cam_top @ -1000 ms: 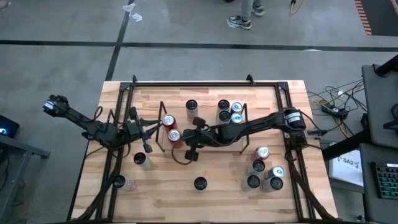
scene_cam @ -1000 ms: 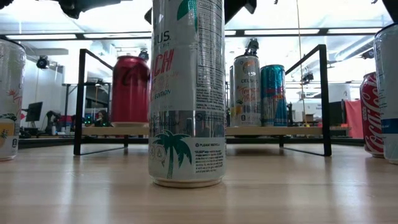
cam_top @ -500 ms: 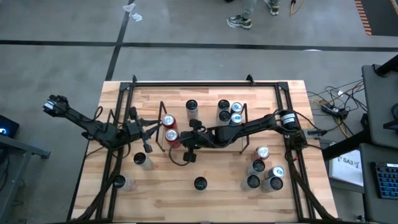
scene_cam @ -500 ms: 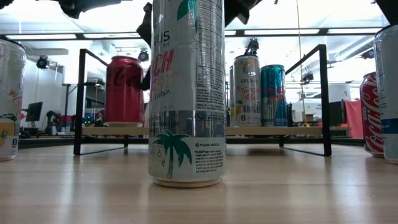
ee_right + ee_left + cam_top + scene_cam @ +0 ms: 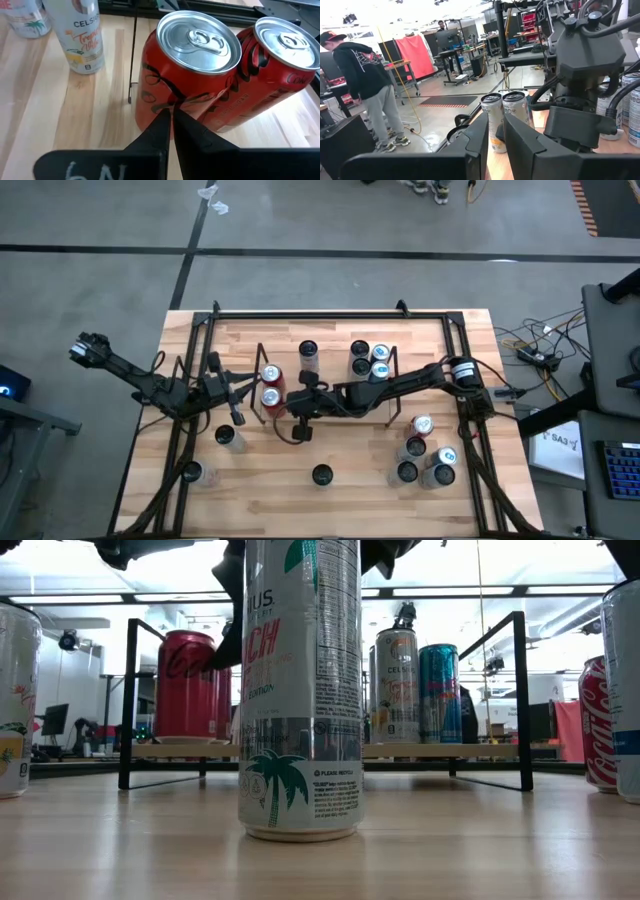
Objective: Place canned beverage on shelf
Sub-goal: Put the red and black soda can on the shelf aligned with the other red and black soda can
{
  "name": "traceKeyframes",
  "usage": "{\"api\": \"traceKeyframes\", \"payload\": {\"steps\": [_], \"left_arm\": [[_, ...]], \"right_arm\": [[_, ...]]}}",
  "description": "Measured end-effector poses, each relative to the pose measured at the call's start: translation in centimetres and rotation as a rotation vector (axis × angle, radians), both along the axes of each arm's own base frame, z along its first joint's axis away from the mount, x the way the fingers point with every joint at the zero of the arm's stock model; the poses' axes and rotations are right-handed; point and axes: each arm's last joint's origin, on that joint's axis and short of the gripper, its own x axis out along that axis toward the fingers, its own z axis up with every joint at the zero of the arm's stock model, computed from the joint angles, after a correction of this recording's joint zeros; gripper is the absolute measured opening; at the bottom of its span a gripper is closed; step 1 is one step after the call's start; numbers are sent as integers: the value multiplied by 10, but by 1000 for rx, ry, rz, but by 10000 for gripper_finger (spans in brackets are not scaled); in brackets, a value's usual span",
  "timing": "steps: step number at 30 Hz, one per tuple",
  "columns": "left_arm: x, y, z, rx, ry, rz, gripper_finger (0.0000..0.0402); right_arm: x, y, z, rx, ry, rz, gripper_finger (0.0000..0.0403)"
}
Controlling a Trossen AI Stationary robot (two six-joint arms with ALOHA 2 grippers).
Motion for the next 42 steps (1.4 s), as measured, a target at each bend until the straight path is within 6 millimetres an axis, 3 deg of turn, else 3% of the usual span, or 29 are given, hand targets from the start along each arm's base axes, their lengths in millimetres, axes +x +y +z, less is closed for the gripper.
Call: {"api": "traceKeyframes", "payload": {"steps": [15,20,26,31,35,42], "left_arm": [[0,0,0,2,0,-1,43],[0,0,0,3,1,-1,42],[0,0,2,-87,-58,-11,42],[9,-8,-2,-232,-95,-127,42],[21,-17,-5,-301,-145,-145,41],[53,-37,2,-339,-82,-149,40]], "right_arm": [[2,-4,3,-35,-30,20,13],[-4,-5,4,-61,35,6,13],[-25,2,45,-117,45,39,13],[-50,13,80,-203,57,131,13],[-76,21,108,-239,60,183,13],[-123,37,131,-235,97,246,13]]}}
